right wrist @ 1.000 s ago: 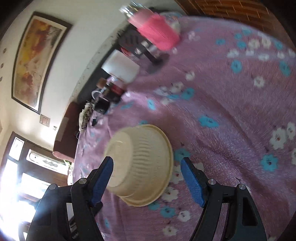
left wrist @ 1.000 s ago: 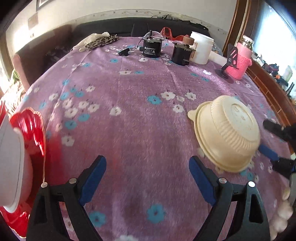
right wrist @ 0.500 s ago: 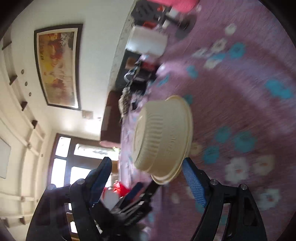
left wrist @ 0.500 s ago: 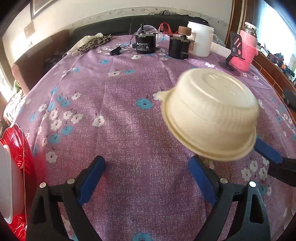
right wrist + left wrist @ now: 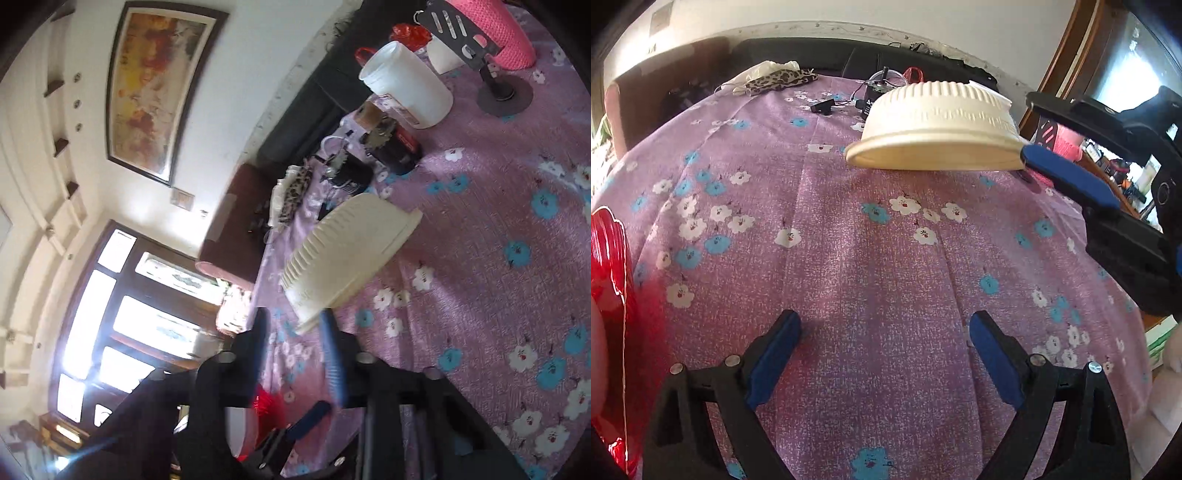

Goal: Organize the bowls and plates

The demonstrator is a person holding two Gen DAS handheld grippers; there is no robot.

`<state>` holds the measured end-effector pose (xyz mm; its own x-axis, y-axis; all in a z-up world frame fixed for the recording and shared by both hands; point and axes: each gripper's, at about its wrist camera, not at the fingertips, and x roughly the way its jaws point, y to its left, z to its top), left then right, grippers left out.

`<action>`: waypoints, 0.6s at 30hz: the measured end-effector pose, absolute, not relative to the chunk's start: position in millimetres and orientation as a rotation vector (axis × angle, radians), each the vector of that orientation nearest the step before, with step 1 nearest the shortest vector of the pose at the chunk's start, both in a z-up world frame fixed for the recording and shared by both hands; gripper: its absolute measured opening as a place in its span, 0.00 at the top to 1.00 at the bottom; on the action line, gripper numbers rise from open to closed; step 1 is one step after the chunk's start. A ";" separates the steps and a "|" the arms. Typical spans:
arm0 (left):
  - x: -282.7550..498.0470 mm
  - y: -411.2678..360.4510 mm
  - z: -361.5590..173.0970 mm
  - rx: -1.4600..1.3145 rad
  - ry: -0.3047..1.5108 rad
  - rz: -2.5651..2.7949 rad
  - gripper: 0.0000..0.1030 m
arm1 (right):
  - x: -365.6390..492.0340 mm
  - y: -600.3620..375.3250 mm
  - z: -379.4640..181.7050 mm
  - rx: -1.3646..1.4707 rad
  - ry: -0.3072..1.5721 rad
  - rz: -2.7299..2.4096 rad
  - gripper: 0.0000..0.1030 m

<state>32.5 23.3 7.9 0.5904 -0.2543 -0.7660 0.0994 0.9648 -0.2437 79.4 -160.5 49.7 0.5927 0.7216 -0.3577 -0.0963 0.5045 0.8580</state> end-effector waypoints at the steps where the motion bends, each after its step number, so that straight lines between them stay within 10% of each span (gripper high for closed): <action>1: 32.8 25.0 8.1 -0.192 0.918 -0.211 0.11 | 81.3 -160.3 51.8 0.920 0.782 0.556 0.72; 18: 35.0 27.3 9.7 -0.227 0.931 -0.216 0.10 | 165.4 -116.1 103.1 0.586 0.823 0.387 0.57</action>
<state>35.0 27.3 9.7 0.5787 -0.2808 -0.7657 0.0856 0.9546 -0.2854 165.4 -116.1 103.1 0.6253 0.5339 -0.5691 -0.0972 0.7769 0.6221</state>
